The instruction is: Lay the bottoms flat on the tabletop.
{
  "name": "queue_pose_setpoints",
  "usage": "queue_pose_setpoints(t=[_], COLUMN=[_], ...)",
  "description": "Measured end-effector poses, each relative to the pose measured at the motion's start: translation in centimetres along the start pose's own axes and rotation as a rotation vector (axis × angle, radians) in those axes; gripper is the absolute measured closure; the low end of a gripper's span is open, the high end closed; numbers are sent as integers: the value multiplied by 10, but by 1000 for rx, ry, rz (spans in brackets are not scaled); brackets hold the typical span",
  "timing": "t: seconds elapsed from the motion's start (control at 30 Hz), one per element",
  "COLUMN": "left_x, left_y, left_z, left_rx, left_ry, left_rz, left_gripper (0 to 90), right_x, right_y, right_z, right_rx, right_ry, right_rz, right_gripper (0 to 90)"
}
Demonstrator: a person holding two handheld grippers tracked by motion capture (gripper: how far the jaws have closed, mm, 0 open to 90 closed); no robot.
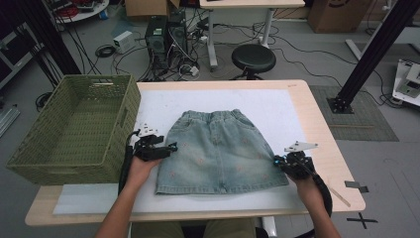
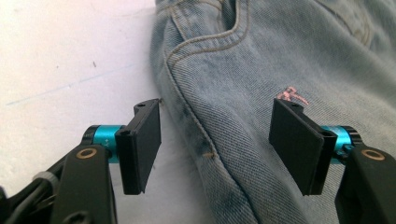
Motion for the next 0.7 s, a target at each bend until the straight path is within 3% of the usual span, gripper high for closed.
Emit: queue_pose_setpoints(t=[0.1,0.27,0.3,0.37,0.43,0.47,0.53,0.6,0.7], left_x=[-1,-2,-2,-2,-1,-1,-1,-1,0], left_y=[-5,-16,-25,-29,-36,-41,-42,-43,-48], left_z=[1,0,-2,-4,-9,-13,-16,-23,-30], left_rx=[-30,-53,-64,-68,-62,-84,-82,-67,-65], left_ry=[4,31,33,37,46,50,62,67,77], left_rz=[10,8,-2,-2,-1,-3,9,11,15], left_gripper=[343,336,336,336,333,332,332,316,315], right_x=[-6,-11,-10,-10,-9,-9,-8,-7,-4], right_y=[9,14,12,9,-9,-16,-34,-42,-64], right_z=[12,18,18,18,16,16,9,4,-14], right_rx=[9,23,29,22,-54,-75,-114,-123,-134], right_ry=[23,76,95,103,68,60,47,41,-6], right_rz=[15,51,70,77,40,38,58,60,55], right_gripper=[885,882,851,819,613,583,513,495,492])
Point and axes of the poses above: each handheld gripper's, and its own axes: z roughly backward along the jaws, y roughly out of its underside, x roughly to its left, the point moved 8 cm from there along -z, roughly forward along the jaws, and after that the axes turned 11 degrees about -z, right-handed, at the moved point
